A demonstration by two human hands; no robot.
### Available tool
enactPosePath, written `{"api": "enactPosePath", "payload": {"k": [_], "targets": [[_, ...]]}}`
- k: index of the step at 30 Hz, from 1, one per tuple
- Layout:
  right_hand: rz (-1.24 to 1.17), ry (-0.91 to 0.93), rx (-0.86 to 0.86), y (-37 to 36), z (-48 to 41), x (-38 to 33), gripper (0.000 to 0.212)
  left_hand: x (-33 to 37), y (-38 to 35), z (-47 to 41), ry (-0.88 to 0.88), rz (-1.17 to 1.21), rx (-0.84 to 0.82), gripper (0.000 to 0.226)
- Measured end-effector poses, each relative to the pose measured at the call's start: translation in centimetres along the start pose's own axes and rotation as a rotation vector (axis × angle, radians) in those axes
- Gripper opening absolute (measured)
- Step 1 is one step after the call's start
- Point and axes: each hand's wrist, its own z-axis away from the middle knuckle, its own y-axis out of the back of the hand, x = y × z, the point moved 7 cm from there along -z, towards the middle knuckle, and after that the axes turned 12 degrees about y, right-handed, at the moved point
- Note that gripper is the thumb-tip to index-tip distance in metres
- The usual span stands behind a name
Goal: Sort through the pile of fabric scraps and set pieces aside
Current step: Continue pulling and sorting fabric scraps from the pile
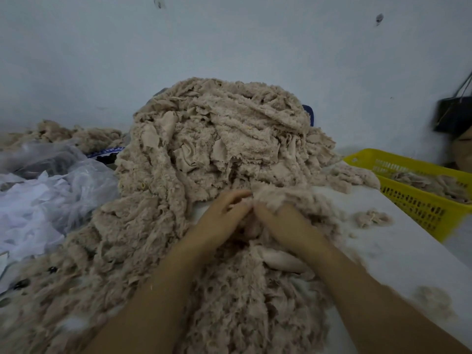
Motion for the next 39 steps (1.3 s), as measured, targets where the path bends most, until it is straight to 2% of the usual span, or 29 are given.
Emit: {"api": "enactPosePath", "payload": {"k": [2, 3, 5, 7, 8, 10, 13, 15, 17, 19, 22, 23, 27, 28, 29, 30, 31, 32, 33, 36, 39], "targets": [[0.165, 0.021, -0.274, -2.4, 0.6, -0.7, 0.025, -0.5, -0.4, 0.5, 0.134, 0.216, -0.12, 0.051], [0.218, 0.024, -0.338, -3.0, 0.7, -0.8, 0.021, -0.4, -0.4, 0.5, 0.116, 0.204, -0.147, 0.059], [0.262, 0.051, -0.351, -3.2, 0.7, -1.0, 0.022, 0.5, -0.8, 0.7, -0.008, 0.109, -0.184, 0.049], [0.253, 0.094, -0.342, -3.1, 0.6, -1.4, 0.024, 1.0, -0.8, 0.6, -0.079, -0.002, -0.103, 0.022], [0.247, 0.121, -0.336, -3.1, 0.6, -1.8, 0.024, 1.1, -0.4, 0.5, -0.093, 0.001, -0.044, 0.018], [0.238, 0.17, -0.273, -2.6, 0.4, -2.0, 0.022, 0.8, 0.5, 0.1, -0.072, 0.228, 0.02, 0.024], [0.175, 0.182, -0.028, -0.4, -0.2, -1.7, 0.026, 0.4, 2.7, -0.6, -0.028, 0.77, 0.036, 0.022], [0.123, 0.127, 0.113, 1.0, -0.3, -0.7, 0.027, -0.1, 3.6, -1.0, 0.024, 1.028, 0.004, 0.021], [0.067, 0.09, 0.205, 1.7, -0.3, -0.1, 0.032, -0.5, 3.6, -1.3, 0.066, 1.136, -0.034, 0.022], [-0.01, 0.114, 0.293, 2.3, -0.2, -0.4, 0.032, -0.4, 3.4, -1.2, 0.056, 1.107, -0.059, 0.023], [-0.059, 0.179, 0.361, 3.1, 0.0, -1.0, 0.016, 0.1, 2.7, -0.9, 0.075, 1.12, -0.148, 0.032], [-0.052, 0.183, 0.325, 2.9, 0.0, -1.0, 0.013, 0.1, 2.3, -0.7, 0.102, 1.162, -0.211, 0.036], [0.039, 0.162, -0.059, -0.8, -0.2, -0.8, 0.048, 0.6, 1.6, 0.0, 0.118, 1.258, -0.385, 0.038], [0.124, 0.183, -0.155, -1.9, -0.2, -0.8, 0.047, 0.7, 1.6, 0.0, 0.096, 1.26, -0.415, 0.039], [0.228, 0.21, -0.195, -2.4, -0.3, -0.8, 0.036, 0.8, 1.6, 0.1, 0.073, 1.264, -0.431, 0.041], [0.301, 0.218, -0.181, -2.4, -0.5, -0.7, 0.013, 0.8, 1.8, 0.1, 0.056, 1.279, -0.437, 0.043], [0.335, 0.211, -0.121, -1.8, -0.7, -0.6, 0.009, 0.8, 2.1, 0.0, 0.041, 1.298, -0.436, 0.044], [0.359, 0.178, -0.042, -1.0, -0.8, -0.4, 0.02, 0.8, 2.5, -0.1, 0.024, 1.291, -0.42, 0.045], [0.347, 0.128, 0.051, 0.1, -0.8, -0.1, 0.021, 0.6, 2.8, -0.2, 0.023, 1.259, -0.376, 0.044], [0.198, 0.024, 0.312, 3.0, -0.4, 0.7, 0.011, 0.2, 3.0, -0.4, 0.081, 1.188, -0.273, 0.047], [0.056, 0.028, 0.421, 3.9, 0.1, 0.4, 0.005, -0.1, 2.4, -0.3, 0.149, 1.028, -0.136, 0.05]]}}
